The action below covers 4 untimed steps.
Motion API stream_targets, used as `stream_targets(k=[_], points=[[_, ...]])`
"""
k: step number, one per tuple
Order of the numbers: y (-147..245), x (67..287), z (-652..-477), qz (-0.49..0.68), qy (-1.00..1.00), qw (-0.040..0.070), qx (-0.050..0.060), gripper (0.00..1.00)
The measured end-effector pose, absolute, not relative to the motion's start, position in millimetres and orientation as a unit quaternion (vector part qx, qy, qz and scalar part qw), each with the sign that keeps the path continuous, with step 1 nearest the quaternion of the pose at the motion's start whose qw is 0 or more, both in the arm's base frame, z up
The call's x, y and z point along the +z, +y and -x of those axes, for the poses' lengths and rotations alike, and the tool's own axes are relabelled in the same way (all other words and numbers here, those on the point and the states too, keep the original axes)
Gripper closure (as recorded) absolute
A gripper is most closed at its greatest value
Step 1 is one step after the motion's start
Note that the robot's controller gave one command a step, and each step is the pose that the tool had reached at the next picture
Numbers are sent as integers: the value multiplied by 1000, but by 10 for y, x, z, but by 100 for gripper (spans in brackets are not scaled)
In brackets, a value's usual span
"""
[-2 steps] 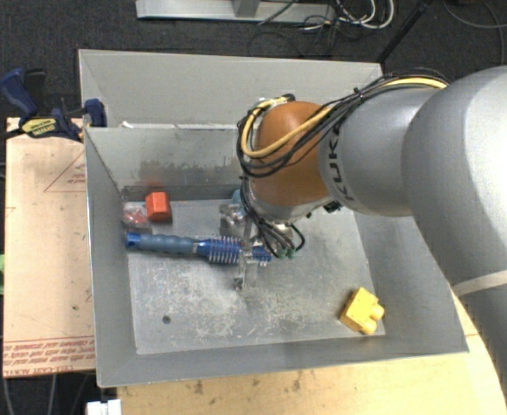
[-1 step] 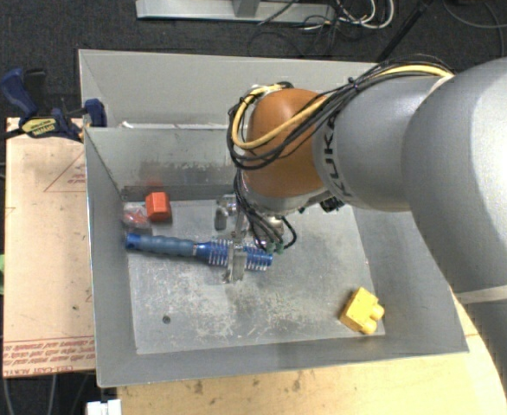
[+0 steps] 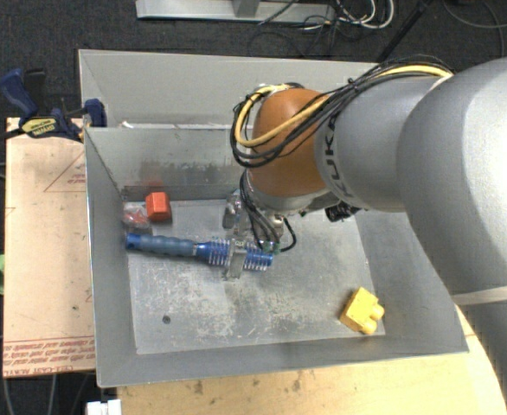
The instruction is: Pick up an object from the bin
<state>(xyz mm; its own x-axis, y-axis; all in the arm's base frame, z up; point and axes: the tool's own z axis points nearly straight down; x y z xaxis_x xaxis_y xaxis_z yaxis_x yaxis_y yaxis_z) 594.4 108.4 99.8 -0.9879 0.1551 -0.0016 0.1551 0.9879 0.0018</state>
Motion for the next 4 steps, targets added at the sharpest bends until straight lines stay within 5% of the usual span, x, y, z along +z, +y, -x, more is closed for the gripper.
stream_targets(k=[1, 2, 3, 4], points=[[1039, 688, -5963, -123, 992, -1, 1, 0], [1040, 690, -5968, -123, 992, 0, 1, 0], [1039, 688, -5965, -123, 992, 0, 0, 100], [1042, 1309, -5979, -122, 993, 3, 1, 100]])
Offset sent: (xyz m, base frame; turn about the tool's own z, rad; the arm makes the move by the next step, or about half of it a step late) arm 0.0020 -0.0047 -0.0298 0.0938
